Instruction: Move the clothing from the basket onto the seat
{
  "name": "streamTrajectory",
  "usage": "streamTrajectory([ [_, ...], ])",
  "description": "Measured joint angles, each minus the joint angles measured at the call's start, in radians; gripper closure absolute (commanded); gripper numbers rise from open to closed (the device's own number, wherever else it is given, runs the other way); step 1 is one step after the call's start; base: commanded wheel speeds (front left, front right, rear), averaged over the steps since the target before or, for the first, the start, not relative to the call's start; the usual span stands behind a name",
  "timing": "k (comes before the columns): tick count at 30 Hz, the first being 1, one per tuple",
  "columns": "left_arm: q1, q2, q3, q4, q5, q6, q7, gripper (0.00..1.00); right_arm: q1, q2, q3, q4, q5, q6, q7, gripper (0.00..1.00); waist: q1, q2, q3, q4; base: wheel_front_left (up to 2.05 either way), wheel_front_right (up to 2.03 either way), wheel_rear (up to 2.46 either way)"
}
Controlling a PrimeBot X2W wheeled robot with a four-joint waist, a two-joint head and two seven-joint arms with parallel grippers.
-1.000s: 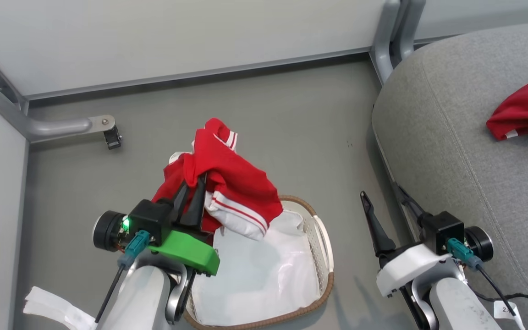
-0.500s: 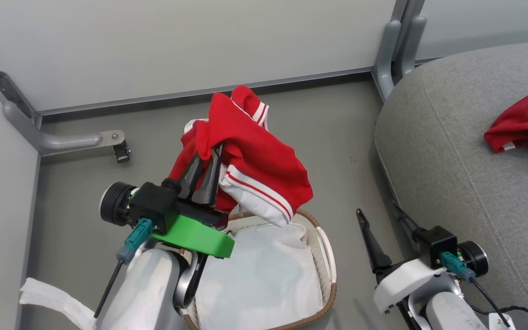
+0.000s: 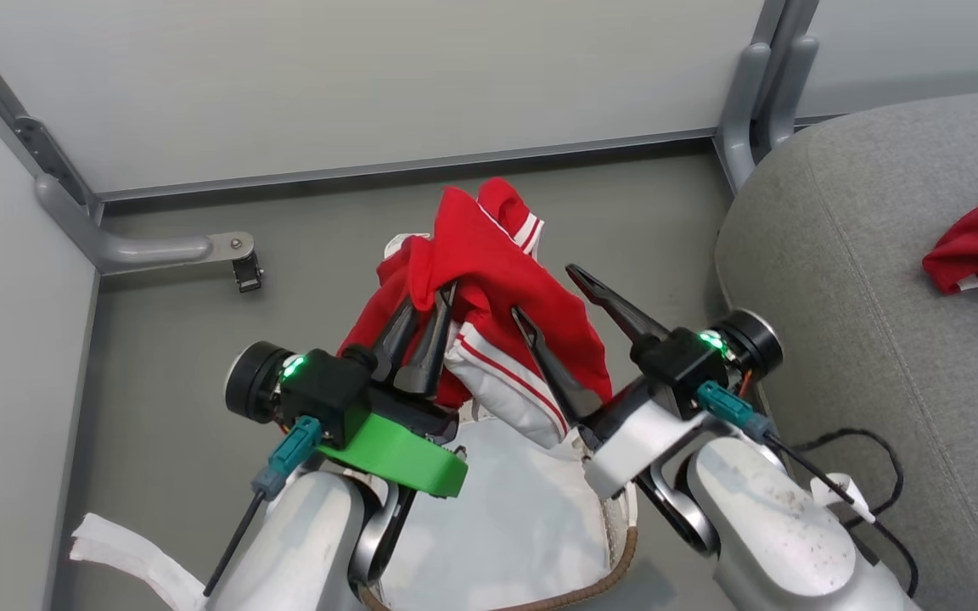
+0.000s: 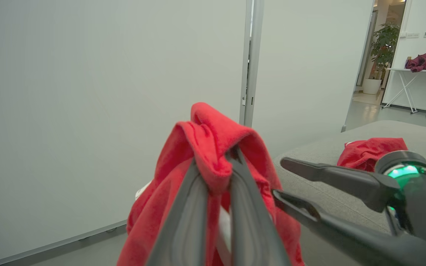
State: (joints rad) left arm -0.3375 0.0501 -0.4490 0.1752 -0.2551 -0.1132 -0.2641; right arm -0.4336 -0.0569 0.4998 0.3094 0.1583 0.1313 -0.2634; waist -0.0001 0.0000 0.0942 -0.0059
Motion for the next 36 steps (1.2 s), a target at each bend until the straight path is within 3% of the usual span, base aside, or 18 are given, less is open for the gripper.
streamTrajectory([
  [7, -0.001, 0.000, -0.038, -0.001, -0.011, 0.007, 0.000, 1.00, -0.136, -0.059, 0.102, 0.065, 0.083, 0.000, 0.000, 0.00, 0.0000, 0.0000, 0.005, 0.027, 0.00, 0.00, 0.00],
  [17, -0.020, 0.000, -0.074, -0.009, -0.025, 0.009, 0.000, 1.00, -0.273, -0.158, 0.380, 0.193, 0.315, 0.000, 0.000, 0.00, 0.0000, 0.0000, 0.024, 0.054, 0.00, 0.00, 0.00],
  [30, -0.040, 0.000, -0.110, -0.020, -0.023, -0.006, 0.000, 1.00, -0.384, -0.266, 0.645, 0.185, 0.558, 0.000, 0.000, 0.00, 0.0000, 0.0000, 0.050, 0.088, 0.00, 0.00, 0.00],
  [35, -0.040, 0.000, -0.115, -0.024, -0.023, -0.010, 0.000, 1.00, -0.414, -0.265, 0.666, 0.156, 0.601, 0.000, 0.000, 0.00, 0.0000, 0.0000, 0.057, 0.100, 0.00, 0.00, 0.00],
  [36, -0.040, 0.000, -0.116, -0.024, -0.024, -0.010, 0.000, 1.00, -0.414, -0.262, 0.661, 0.153, 0.602, 0.000, 0.000, 0.16, 0.0000, 0.0000, 0.059, 0.102, 0.00, 0.00, 0.00],
])
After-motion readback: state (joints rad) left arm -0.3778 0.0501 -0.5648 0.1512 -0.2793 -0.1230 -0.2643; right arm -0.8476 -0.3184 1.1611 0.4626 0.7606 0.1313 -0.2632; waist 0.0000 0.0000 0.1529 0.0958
